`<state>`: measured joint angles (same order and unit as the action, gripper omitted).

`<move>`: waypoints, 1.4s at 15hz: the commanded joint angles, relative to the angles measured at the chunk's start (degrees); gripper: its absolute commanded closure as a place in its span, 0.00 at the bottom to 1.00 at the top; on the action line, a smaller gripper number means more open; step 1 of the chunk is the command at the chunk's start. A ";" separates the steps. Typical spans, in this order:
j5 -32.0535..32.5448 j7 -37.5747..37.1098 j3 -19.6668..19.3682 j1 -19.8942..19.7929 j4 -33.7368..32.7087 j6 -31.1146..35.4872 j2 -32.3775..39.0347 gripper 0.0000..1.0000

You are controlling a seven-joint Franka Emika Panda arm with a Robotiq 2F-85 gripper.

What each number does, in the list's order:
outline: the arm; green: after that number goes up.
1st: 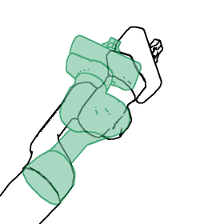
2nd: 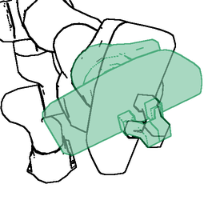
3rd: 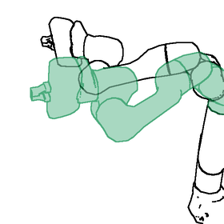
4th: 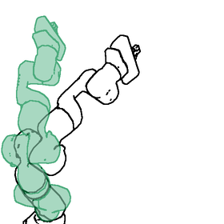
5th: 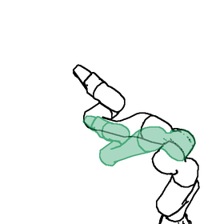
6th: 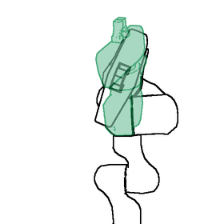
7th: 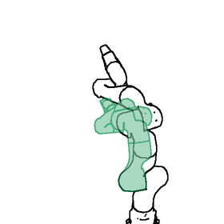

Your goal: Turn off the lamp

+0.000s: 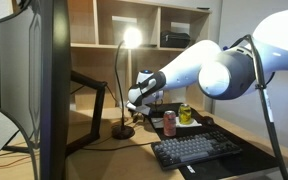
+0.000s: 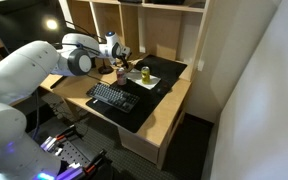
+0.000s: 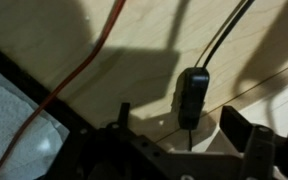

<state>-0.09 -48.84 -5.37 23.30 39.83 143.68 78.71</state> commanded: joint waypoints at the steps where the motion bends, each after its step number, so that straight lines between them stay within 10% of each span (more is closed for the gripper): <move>1: 0.60 -0.92 -1.11 0.51 -1.12 0.12 0.98 0.40; 10: 0.33 -1.02 -1.58 0.74 -1.12 -0.58 0.71 0.99; 15: 0.35 -1.68 -1.79 0.76 -1.10 -0.82 0.49 0.95; 16: 0.45 -1.80 -1.97 0.84 -0.72 -1.24 -0.09 0.56; 21: 0.54 -0.43 -2.24 0.79 1.83 -2.87 -4.29 0.28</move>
<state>-0.08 -49.59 -7.01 23.81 39.60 143.14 77.87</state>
